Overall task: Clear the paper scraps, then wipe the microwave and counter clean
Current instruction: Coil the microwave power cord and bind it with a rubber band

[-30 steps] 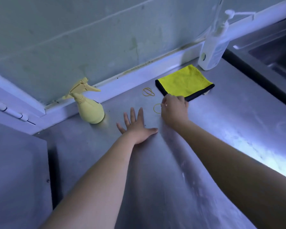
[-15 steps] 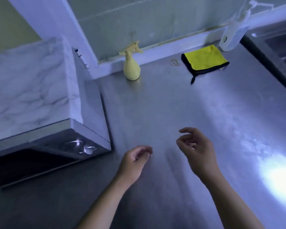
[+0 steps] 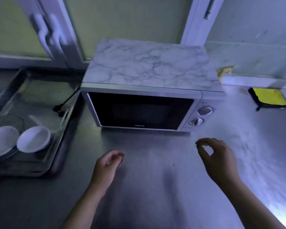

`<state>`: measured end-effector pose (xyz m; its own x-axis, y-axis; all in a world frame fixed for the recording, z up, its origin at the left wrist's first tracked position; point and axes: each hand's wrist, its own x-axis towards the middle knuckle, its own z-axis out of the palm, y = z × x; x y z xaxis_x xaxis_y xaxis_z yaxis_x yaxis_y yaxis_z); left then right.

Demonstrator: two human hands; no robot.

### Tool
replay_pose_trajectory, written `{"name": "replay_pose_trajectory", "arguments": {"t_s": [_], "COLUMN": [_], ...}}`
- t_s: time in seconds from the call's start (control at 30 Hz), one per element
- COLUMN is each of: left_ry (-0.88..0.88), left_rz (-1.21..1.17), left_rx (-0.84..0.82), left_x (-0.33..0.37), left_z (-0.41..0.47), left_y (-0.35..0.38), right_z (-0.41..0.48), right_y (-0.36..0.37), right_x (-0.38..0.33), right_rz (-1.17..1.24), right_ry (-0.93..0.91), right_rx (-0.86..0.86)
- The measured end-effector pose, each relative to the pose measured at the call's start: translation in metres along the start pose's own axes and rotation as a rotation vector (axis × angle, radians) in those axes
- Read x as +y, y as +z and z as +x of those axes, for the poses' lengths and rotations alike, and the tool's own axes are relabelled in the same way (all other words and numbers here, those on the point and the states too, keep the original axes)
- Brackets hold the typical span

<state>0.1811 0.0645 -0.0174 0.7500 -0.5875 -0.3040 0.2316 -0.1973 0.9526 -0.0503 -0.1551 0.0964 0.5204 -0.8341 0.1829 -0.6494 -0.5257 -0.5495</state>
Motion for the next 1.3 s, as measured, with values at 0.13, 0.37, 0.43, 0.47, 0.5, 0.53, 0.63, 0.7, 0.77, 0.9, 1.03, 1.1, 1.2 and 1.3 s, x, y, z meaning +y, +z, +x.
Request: {"name": "replay_pose_trajectory", "arguments": {"t_s": [0.13,0.37,0.43,0.47,0.5,0.53,0.63,0.7,0.77,0.9,1.03,1.1,1.2,1.3], "left_ry": [0.033,0.059,0.07,0.073,0.074,0.074,0.069,0.061,0.027,-0.012,0.013,-0.01,-0.03,-0.053], "left_rz": [-0.04,0.104,0.197,0.247,0.303,0.359,0.504,0.616,0.709,0.932,0.998,1.052,1.197,1.319], "left_rx": [0.155,0.222,0.241,0.247,0.257,0.266,0.282,0.284,0.252,0.183,0.149,0.149,0.2,0.219], "left_x": [0.012,0.031,0.04,0.046,0.051,0.057,0.069,0.072,0.072,0.071,0.067,0.066,0.07,0.077], "left_z": [0.013,0.075,0.097,0.109,0.121,0.134,0.175,0.203,0.228,0.264,0.292,0.301,0.307,0.308], "left_y": [-0.081,-0.154,-0.168,-0.175,-0.181,-0.187,-0.202,-0.21,-0.215,-0.215,-0.216,-0.218,-0.216,-0.208], "right_z": [0.017,0.044,0.057,0.066,0.076,0.087,0.122,0.144,0.164,0.192,0.197,0.197,0.196,0.195], "right_y": [0.018,0.042,0.046,0.048,0.049,0.051,0.057,0.065,0.073,0.099,0.114,0.115,0.116,0.115], "right_x": [-0.079,-0.157,-0.176,-0.185,-0.193,-0.201,-0.216,-0.218,-0.214,-0.2,-0.187,-0.183,-0.182,-0.182], "right_rz": [0.331,0.89,0.886,0.882,0.876,0.87,0.798,0.539,0.069,-0.485,-0.405,-0.396,-0.361,-0.336], "right_ry": [0.101,0.33,0.29,0.268,0.25,0.239,0.154,-0.018,-0.227,-0.346,-0.354,-0.379,-0.388,-0.382], "right_rx": [-0.075,-0.412,-0.421,-0.414,-0.398,-0.369,-0.193,-0.022,0.041,-0.199,-0.185,-0.164,-0.148,-0.151]}}
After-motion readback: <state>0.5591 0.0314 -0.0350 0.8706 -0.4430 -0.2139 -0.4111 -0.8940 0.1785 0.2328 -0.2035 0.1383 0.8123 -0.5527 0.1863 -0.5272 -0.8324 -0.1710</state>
